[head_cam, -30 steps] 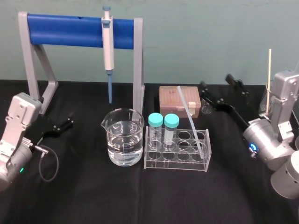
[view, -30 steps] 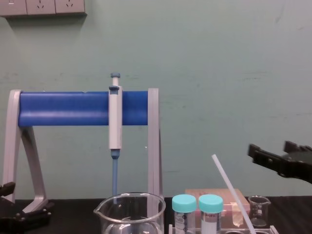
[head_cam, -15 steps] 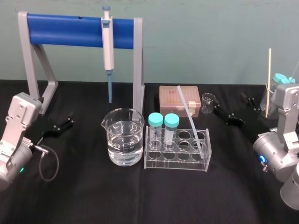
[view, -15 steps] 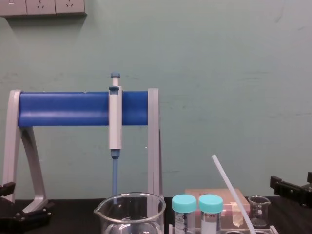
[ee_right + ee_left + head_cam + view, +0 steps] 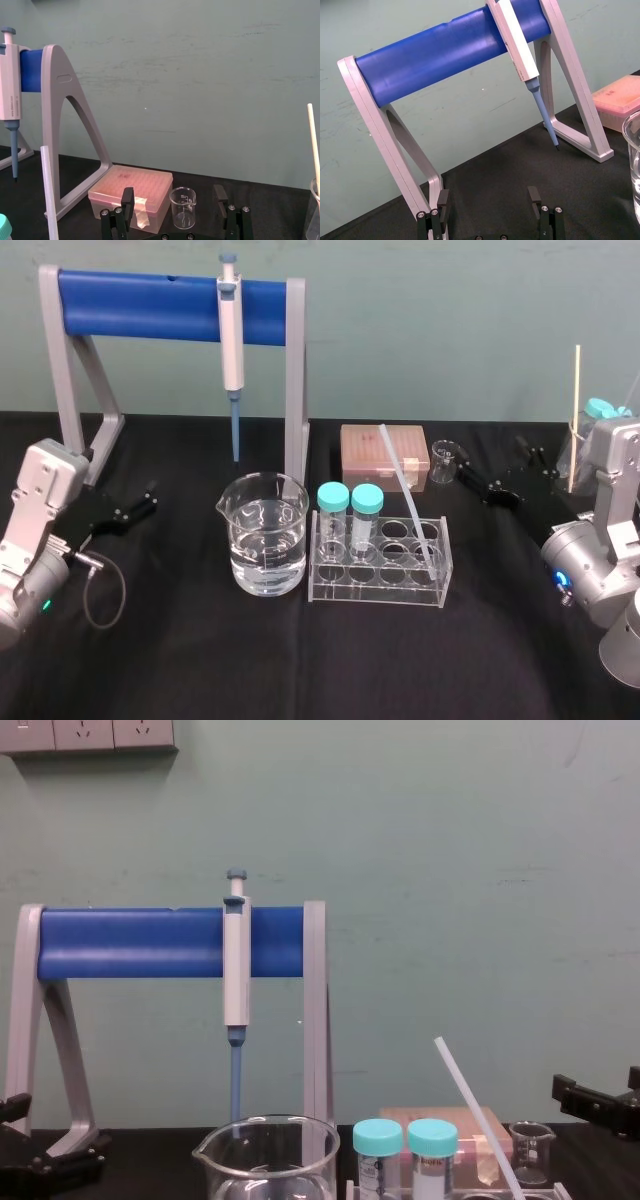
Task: Pick up the stirring rod with one hand, then place it down.
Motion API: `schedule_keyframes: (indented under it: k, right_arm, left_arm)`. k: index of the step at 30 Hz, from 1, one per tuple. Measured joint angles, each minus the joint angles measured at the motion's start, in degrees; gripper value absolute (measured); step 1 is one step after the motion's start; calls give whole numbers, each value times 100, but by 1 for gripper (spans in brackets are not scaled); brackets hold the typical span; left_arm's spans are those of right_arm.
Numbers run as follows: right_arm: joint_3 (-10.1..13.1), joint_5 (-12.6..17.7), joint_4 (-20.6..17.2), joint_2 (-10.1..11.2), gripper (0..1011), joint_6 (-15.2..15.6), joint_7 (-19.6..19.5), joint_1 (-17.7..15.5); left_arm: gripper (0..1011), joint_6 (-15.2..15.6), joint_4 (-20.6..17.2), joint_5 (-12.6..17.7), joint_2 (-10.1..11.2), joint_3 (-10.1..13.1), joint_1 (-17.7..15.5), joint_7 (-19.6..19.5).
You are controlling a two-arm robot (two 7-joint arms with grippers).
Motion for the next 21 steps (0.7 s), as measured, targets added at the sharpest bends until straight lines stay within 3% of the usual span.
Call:
schedule_keyframes:
  k: [21]
  right_arm:
    - [-4, 12, -5, 0, 1003, -16, 14, 9]
  left_arm:
    - [1000, 0, 0, 0, 0, 0, 0, 0]
